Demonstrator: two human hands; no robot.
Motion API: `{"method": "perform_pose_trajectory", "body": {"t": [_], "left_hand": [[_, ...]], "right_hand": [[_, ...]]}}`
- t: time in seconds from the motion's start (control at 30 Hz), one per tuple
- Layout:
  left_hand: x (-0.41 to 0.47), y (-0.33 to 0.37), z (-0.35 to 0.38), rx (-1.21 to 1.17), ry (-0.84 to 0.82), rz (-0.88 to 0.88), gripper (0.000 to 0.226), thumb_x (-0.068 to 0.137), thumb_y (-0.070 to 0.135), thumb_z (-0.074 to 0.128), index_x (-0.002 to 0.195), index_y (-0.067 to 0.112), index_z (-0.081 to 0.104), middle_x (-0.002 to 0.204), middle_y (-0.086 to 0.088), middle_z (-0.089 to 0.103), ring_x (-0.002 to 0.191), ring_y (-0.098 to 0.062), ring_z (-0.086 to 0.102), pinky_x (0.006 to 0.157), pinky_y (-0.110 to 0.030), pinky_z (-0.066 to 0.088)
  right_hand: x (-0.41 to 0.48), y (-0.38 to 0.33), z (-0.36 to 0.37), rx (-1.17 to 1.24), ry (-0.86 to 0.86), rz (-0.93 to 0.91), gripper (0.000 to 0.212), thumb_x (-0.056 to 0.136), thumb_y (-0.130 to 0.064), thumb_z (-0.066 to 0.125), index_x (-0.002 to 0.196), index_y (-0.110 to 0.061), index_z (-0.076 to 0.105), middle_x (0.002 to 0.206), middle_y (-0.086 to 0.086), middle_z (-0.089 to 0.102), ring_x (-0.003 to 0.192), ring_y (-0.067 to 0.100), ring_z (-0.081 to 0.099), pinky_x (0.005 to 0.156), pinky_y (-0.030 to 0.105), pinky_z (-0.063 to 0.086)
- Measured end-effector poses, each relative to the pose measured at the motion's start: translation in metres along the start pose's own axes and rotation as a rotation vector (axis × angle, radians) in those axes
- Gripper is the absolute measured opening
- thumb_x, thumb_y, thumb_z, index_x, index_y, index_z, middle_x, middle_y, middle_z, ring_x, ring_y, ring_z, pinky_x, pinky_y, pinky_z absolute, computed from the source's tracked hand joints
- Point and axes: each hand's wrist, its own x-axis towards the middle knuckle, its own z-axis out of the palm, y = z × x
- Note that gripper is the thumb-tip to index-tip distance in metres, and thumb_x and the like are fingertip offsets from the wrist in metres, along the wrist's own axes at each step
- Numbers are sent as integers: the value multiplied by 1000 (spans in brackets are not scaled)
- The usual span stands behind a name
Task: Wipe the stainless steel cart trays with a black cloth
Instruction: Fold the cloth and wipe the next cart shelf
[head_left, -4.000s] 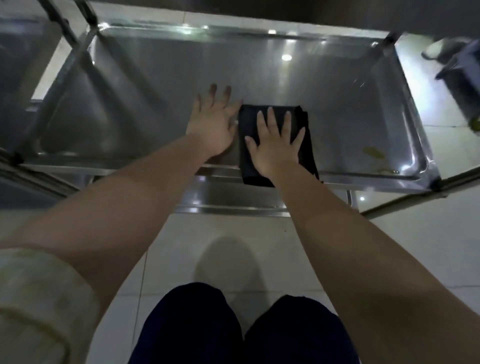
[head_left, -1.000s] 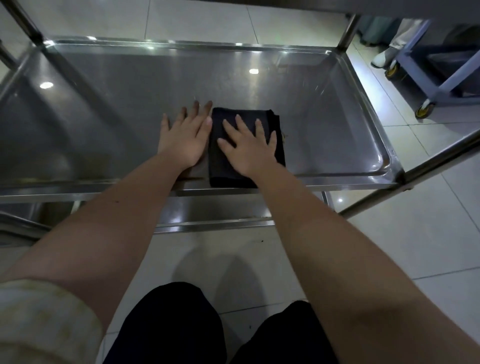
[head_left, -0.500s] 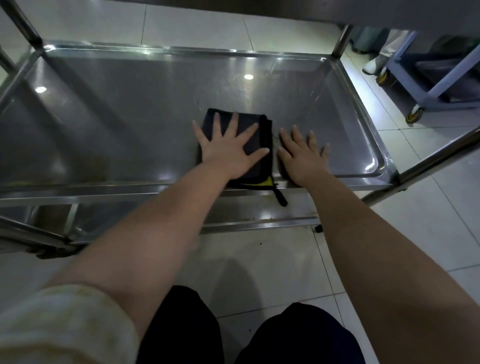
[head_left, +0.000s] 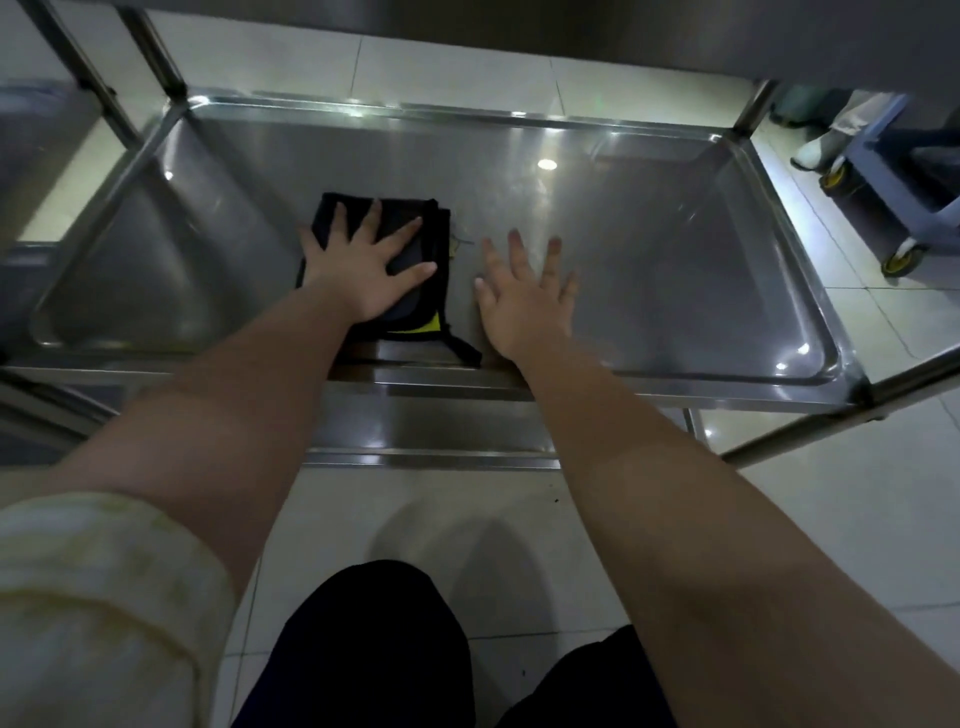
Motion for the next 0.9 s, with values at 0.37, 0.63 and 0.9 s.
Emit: {"method": "perform_pose_trajectory", "body": {"t": [0.37,0.63,0.9], "left_hand": [[-61,-5,17,-18,-61,97,93,59,102,2,143,64,-7,164,9,-13,149,-31,-15,110,-63,-15],[-56,-125,-3,17,-10,-95,92,60,101,4,144,64,-5,165,7,-6,150,-33,-8,113,-65,0],[-61,-116,-8,-7,-40,-89,88,66,96,9,145,61,-6,165,6,-11,149,-35,-13,114,-67,1]], "right_hand": [[6,-7,10,-40,-44,63,56,99,-58,10,153,-46,1,164,-12,-7,148,36,-12,110,65,-11],[3,-21,7,-98,-35,96,60,95,-64,12,152,-47,1,164,-9,-4,148,41,-8,109,71,-11],[1,-95,21,-105,-96,-20,58,94,-67,6,147,-54,-11,163,-11,-10,148,39,-11,104,74,-9]]}}
